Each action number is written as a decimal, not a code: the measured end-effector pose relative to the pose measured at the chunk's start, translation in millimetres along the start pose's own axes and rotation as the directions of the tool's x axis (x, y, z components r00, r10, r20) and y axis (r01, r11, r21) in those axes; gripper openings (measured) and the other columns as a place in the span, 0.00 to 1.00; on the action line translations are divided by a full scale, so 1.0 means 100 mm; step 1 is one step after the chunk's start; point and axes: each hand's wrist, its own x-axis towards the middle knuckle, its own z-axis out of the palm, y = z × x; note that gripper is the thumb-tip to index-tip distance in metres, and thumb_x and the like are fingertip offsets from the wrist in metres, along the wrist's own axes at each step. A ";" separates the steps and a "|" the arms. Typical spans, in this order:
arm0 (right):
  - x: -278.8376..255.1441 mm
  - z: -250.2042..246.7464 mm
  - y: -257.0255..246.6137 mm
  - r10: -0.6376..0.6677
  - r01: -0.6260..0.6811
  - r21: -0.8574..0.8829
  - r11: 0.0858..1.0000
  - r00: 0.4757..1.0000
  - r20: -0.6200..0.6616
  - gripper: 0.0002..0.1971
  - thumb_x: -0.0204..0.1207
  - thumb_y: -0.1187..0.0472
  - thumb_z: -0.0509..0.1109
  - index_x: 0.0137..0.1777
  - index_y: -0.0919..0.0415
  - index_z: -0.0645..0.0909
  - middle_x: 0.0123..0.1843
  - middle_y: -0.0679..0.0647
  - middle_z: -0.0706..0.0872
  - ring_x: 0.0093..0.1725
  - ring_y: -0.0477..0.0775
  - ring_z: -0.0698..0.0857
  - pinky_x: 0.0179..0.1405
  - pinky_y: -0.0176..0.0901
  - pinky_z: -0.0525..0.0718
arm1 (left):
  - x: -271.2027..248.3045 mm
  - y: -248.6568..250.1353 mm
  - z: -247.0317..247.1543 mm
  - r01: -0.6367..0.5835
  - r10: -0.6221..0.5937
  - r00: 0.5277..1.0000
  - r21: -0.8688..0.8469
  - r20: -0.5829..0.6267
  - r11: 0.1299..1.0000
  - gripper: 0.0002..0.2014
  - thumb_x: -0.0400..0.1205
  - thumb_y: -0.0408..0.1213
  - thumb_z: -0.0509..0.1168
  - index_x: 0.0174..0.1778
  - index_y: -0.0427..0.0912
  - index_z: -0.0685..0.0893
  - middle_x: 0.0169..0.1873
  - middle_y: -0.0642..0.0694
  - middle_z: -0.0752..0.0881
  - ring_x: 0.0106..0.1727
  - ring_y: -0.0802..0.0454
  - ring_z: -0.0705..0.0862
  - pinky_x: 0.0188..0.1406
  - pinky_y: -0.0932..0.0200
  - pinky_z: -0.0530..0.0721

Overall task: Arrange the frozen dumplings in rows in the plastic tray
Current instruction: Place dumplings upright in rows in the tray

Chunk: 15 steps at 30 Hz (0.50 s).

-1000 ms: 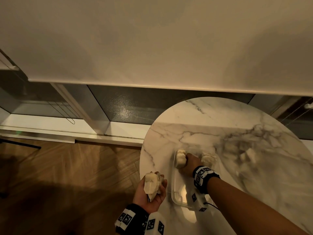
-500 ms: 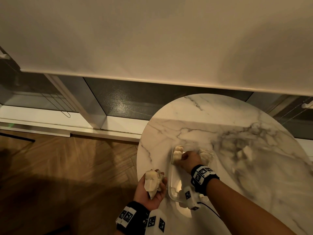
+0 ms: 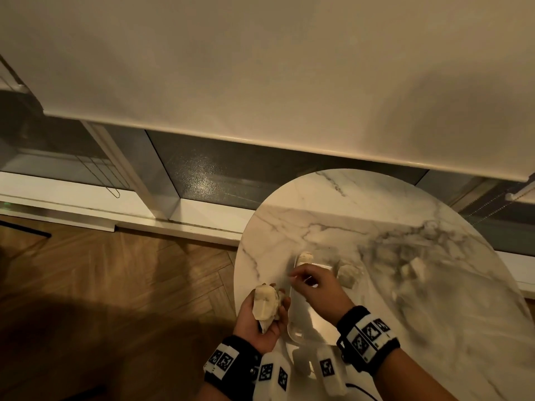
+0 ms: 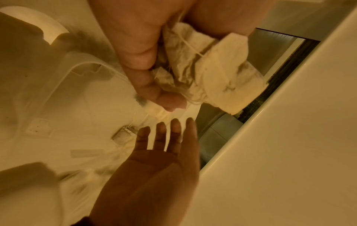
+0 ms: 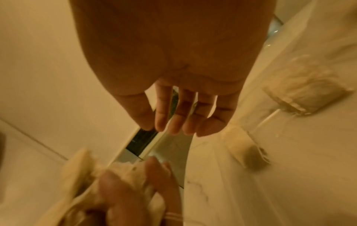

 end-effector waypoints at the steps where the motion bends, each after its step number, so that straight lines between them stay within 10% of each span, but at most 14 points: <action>1: -0.04 0.00 -0.08 -0.052 0.052 -0.001 0.999 0.997 0.051 0.05 0.77 0.57 0.76 0.48 0.43 0.89 0.42 0.42 0.87 0.42 0.40 0.83 0.43 0.35 0.81 | 0.00 0.00 0.01 -0.017 0.017 1.000 0.012 0.003 1.000 0.15 0.76 0.43 0.63 0.48 0.35 0.86 0.41 0.36 0.88 0.35 0.42 0.88 0.25 0.59 0.86; 5: -0.15 -0.02 -0.28 -0.169 0.190 -0.147 0.971 0.975 0.147 0.17 0.72 0.42 0.77 0.60 0.34 0.83 0.50 0.40 0.80 0.49 0.41 0.78 0.42 0.28 0.76 | -0.02 -0.04 0.06 -0.072 0.070 0.997 0.099 0.022 0.992 0.13 0.74 0.42 0.64 0.44 0.36 0.87 0.34 0.40 0.87 0.28 0.48 0.87 0.24 0.61 0.85; 9: -0.22 -0.02 -0.32 -0.209 0.258 -0.220 0.941 0.952 0.223 0.26 0.72 0.41 0.77 0.71 0.34 0.78 0.58 0.39 0.76 0.56 0.31 0.75 0.52 0.25 0.74 | 0.00 -0.08 0.06 -0.109 0.112 0.994 0.252 0.002 0.962 0.19 0.74 0.44 0.65 0.57 0.38 0.84 0.48 0.35 0.86 0.48 0.42 0.87 0.40 0.53 0.86; 12: -0.21 0.02 -0.30 -0.241 0.281 -0.209 0.937 0.951 0.194 0.16 0.71 0.41 0.77 0.59 0.37 0.86 0.55 0.41 0.79 0.58 0.37 0.78 0.61 0.36 0.78 | -0.01 -0.12 0.11 -0.127 0.140 0.990 0.285 -0.026 0.950 0.21 0.78 0.42 0.62 0.65 0.37 0.83 0.58 0.32 0.85 0.61 0.38 0.85 0.49 0.48 0.85; 15: -0.24 0.02 -0.31 -0.240 0.252 -0.138 0.958 0.966 0.097 0.07 0.70 0.44 0.79 0.45 0.41 0.87 0.49 0.41 0.83 0.54 0.43 0.81 0.55 0.40 0.80 | 0.00 -0.14 0.12 -0.104 0.106 0.994 0.269 0.009 0.957 0.16 0.85 0.41 0.58 0.58 0.38 0.86 0.47 0.36 0.88 0.46 0.45 0.88 0.36 0.56 0.85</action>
